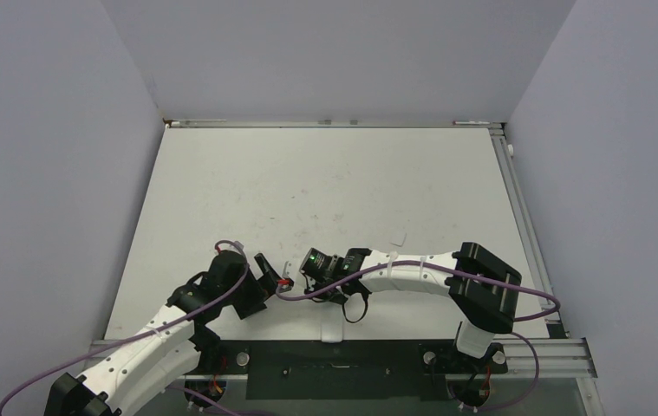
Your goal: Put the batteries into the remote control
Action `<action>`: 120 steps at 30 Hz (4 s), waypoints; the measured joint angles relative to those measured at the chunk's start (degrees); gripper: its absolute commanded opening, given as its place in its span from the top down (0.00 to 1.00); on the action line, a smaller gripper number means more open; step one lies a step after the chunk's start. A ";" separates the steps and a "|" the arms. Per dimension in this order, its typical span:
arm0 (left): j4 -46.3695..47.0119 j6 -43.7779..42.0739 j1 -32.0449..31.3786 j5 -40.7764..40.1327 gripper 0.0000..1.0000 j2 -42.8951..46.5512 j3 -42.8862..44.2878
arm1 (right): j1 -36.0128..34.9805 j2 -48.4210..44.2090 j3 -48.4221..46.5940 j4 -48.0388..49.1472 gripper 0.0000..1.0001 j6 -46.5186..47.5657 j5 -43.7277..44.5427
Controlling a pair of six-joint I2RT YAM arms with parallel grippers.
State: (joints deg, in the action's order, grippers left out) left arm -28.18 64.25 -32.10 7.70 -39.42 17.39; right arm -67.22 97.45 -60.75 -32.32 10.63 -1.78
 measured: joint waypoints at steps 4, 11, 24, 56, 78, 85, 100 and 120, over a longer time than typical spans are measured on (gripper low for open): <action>-0.17 0.00 0.20 0.07 0.02 -0.02 0.00 | 0.00 0.02 0.00 -0.02 0.85 0.00 0.09; -0.15 -0.02 0.35 0.42 0.02 -0.20 0.00 | 0.00 0.48 0.00 0.00 0.83 -0.02 0.42; -0.07 -0.02 0.76 1.46 0.02 -0.57 0.00 | 0.00 0.70 0.00 0.04 0.75 -0.68 1.81; 0.61 -0.11 1.16 2.25 0.02 -1.20 -0.02 | 0.02 0.63 0.00 0.07 0.62 -1.07 4.61; 1.03 -0.17 1.46 3.06 0.02 -1.64 -0.44 | 0.55 0.48 0.00 0.02 0.62 -1.11 5.51; 1.44 -0.13 1.46 3.28 0.02 -1.68 -0.92 | 0.87 -0.13 0.00 -0.24 0.62 -1.11 5.73; 1.86 -0.15 1.46 3.37 0.02 -2.12 -0.96 | 0.87 -1.29 0.00 -0.59 0.62 -1.31 5.92; 6.49 -0.63 1.46 6.86 0.11 -6.47 -0.96 | 1.16 -14.34 1.95 1.03 0.65 -6.16 6.21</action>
State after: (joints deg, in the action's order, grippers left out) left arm -21.69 63.61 -30.63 14.57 -45.89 16.43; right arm -66.06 83.11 -58.81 -31.29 4.47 4.43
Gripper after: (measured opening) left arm 0.943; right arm 0.368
